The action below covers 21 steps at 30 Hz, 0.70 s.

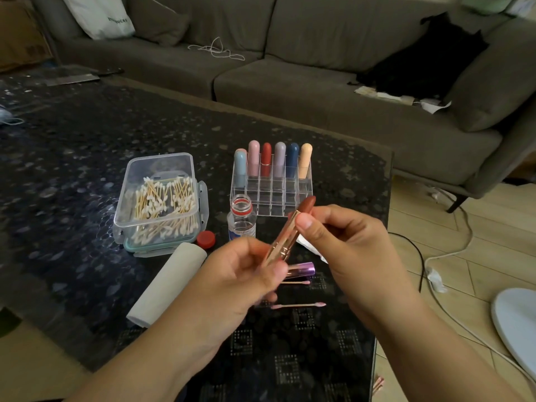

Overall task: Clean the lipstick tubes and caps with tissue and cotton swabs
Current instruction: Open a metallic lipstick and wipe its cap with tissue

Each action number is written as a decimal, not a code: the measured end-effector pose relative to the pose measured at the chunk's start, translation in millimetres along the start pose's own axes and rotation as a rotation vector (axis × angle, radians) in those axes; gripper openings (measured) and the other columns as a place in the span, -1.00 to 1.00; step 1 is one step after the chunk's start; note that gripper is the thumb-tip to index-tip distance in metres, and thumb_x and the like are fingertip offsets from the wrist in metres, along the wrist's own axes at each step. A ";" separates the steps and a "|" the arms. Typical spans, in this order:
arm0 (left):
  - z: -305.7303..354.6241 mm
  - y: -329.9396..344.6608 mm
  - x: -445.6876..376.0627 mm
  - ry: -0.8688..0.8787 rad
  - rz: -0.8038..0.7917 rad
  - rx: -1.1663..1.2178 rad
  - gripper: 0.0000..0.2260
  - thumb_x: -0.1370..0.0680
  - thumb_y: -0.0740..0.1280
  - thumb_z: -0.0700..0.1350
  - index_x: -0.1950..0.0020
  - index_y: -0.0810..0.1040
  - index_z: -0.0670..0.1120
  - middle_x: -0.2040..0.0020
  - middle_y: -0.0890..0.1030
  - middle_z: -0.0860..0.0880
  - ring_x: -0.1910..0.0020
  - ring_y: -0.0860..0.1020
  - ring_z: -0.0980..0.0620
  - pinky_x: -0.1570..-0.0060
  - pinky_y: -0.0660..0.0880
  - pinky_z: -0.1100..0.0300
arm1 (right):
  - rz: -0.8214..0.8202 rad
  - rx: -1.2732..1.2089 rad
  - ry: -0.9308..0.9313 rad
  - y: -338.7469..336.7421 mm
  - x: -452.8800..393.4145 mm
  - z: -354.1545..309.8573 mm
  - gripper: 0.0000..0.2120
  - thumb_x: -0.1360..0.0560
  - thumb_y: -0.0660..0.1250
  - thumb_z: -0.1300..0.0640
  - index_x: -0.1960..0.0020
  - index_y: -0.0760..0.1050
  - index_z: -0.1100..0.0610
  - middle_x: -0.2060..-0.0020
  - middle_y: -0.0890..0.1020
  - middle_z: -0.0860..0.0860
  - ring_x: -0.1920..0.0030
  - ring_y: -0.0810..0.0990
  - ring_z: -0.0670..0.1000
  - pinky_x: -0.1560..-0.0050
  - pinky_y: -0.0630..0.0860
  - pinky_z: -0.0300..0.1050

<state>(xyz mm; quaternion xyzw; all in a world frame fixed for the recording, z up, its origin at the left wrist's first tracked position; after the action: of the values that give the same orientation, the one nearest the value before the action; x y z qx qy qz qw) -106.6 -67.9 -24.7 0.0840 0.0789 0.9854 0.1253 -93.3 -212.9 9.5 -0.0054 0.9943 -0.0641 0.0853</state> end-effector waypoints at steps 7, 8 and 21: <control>-1.8 6.0 2.9 -0.097 -0.090 0.120 -0.62 -0.52 0.22 0.14 0.11 0.61 -0.15 0.28 0.61 -0.15 0.31 0.58 -0.05 0.27 0.54 0.16 | -0.017 -0.080 0.012 -0.7 -0.9 -2.6 -0.81 -0.35 0.36 0.01 0.21 0.66 0.12 0.28 0.69 0.01 0.24 0.62 -0.09 0.21 0.49 -0.38; -1.8 4.9 2.2 -0.084 -0.056 0.100 -0.68 -0.47 0.25 0.09 0.15 0.60 -0.16 0.31 0.61 -0.12 0.34 0.56 0.00 0.28 0.53 0.19 | -0.019 -0.078 0.013 -1.4 -1.1 -2.2 -0.81 -0.35 0.36 0.01 0.20 0.66 0.12 0.27 0.69 0.02 0.22 0.62 -0.09 0.19 0.49 -0.37; -6.7 1.4 -5.0 0.014 0.088 0.023 -0.76 -0.33 0.36 -0.02 0.08 0.66 -0.09 0.22 0.67 -0.06 0.23 0.62 0.05 0.16 0.60 0.24 | 0.095 0.198 0.154 -28.5 -14.8 12.7 -0.58 -0.36 0.30 -0.21 -0.15 0.57 -0.08 0.25 0.61 -0.27 0.22 0.54 -0.32 0.22 0.39 -0.44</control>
<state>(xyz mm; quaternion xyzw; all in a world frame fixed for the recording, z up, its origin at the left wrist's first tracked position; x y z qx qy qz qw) -103.4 -71.5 -31.7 0.0817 0.0873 0.9896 0.0805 -76.6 -242.5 3.2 0.0553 0.9858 -0.1580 0.0117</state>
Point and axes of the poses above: each hand's wrist, its own x-axis away from the middle knuckle, its own y-axis out of the palm, z = x × y, the point moved 3 cm from there along -x, towards the middle knuckle
